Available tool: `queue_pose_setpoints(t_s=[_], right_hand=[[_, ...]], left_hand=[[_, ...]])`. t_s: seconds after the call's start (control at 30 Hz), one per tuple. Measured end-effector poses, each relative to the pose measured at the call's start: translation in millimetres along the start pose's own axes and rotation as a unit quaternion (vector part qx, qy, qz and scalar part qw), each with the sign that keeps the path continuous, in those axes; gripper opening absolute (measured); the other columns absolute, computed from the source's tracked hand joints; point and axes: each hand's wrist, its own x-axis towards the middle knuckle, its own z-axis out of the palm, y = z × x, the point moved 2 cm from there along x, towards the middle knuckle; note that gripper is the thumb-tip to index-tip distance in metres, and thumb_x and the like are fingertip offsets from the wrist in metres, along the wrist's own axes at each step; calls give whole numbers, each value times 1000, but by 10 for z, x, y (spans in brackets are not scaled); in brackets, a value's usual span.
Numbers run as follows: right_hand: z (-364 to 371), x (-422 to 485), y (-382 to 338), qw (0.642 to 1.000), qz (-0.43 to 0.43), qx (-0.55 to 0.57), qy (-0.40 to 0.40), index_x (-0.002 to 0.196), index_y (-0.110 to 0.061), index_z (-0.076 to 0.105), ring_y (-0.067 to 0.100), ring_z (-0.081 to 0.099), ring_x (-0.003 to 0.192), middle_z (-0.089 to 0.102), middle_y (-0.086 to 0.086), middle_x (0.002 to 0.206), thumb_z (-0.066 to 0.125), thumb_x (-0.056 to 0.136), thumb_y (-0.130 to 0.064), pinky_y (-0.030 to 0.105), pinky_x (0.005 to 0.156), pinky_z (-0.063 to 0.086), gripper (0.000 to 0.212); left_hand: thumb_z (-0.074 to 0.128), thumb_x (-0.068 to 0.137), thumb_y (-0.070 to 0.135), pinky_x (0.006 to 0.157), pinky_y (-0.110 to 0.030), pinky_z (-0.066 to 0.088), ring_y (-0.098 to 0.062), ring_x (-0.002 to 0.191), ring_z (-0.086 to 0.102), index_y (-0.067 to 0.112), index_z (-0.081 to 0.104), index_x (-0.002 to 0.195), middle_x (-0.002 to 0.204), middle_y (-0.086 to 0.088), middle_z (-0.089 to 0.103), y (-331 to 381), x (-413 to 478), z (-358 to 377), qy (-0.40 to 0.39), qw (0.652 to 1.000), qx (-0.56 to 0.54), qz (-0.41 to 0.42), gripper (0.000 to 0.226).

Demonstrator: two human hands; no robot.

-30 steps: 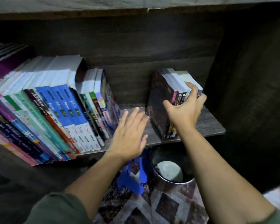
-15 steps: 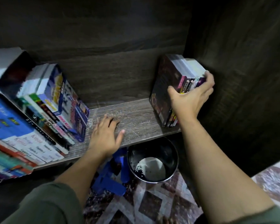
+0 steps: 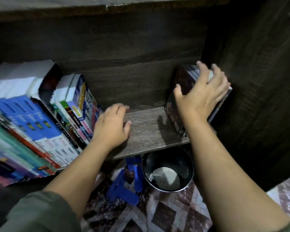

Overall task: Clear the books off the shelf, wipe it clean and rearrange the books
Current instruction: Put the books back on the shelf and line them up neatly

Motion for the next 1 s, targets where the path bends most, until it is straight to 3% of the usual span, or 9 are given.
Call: queue_pose_setpoints(t_s=[0.13, 0.27, 0.43, 0.5, 0.6, 0.77, 0.87, 1.0], right_hand=[[55, -136, -517, 986, -88, 123, -68, 122, -19, 59, 32, 43, 120, 54, 8, 126, 67, 73, -33, 48, 101, 37, 52], [190, -480, -1045, 960, -141, 205, -126, 110, -18, 64, 31, 48, 109, 57, 6, 114, 67, 73, -28, 43, 90, 42, 39], [267, -954, -1707, 907, -208, 290, -224, 111, -16, 63, 31, 51, 102, 56, 6, 114, 56, 84, -33, 46, 85, 47, 33], [258, -1102, -1896, 877, -218, 324, -282, 125, -19, 57, 29, 49, 108, 51, 7, 123, 50, 88, -46, 47, 91, 45, 47], [298, -1306, -2067, 845, -226, 324, -361, 142, -32, 40, 29, 36, 128, 36, 7, 141, 56, 83, -64, 48, 105, 37, 68], [465, -1477, -2115, 830, -192, 328, -409, 149, -35, 25, 28, 12, 142, 12, 5, 155, 60, 77, -71, 54, 112, 29, 88], [554, -1457, -2053, 828, -201, 336, -401, 145, -33, 34, 25, 13, 142, 10, 2, 157, 59, 78, -70, 49, 112, 29, 80], [586, -1402, -2013, 832, -175, 361, -383, 133, -33, 45, 25, 23, 140, 12, 2, 155, 46, 74, -75, 39, 99, 32, 73]], left_hand=[[58, 85, 27, 88, -43, 46, -32, 109, 54, 12, 61, 117, 121, -10, 57, -153, 27, -817, 186, 982, 21, 21, 35], [53, 86, 33, 92, -46, 36, -34, 108, 50, 18, 62, 110, 117, -9, 56, -560, -184, -1413, 278, 952, 100, -79, 29], [45, 89, 36, 95, -53, 39, -38, 107, 52, 15, 63, 109, 116, -14, 55, -1150, -479, -1710, 269, 931, 107, -223, 34], [42, 94, 36, 90, -51, 41, -40, 101, 55, 8, 64, 108, 111, -19, 58, -1236, -571, -1716, 262, 933, 112, -220, 37], [38, 99, 30, 85, -47, 41, -39, 93, 56, 5, 64, 105, 102, -20, 62, -1291, -663, -1662, 261, 941, 123, -179, 36], [36, 100, 27, 87, -43, 37, -34, 93, 58, 11, 65, 108, 103, -12, 66, -1400, -732, -1644, 266, 948, 107, -140, 34], [37, 101, 27, 89, -42, 37, -31, 95, 59, 12, 65, 109, 105, -10, 67, -1404, -743, -1651, 268, 949, 103, -129, 33], [37, 101, 26, 92, -42, 36, -29, 96, 58, 12, 65, 109, 104, -8, 66, -1403, -737, -1628, 274, 947, 100, -134, 33]])
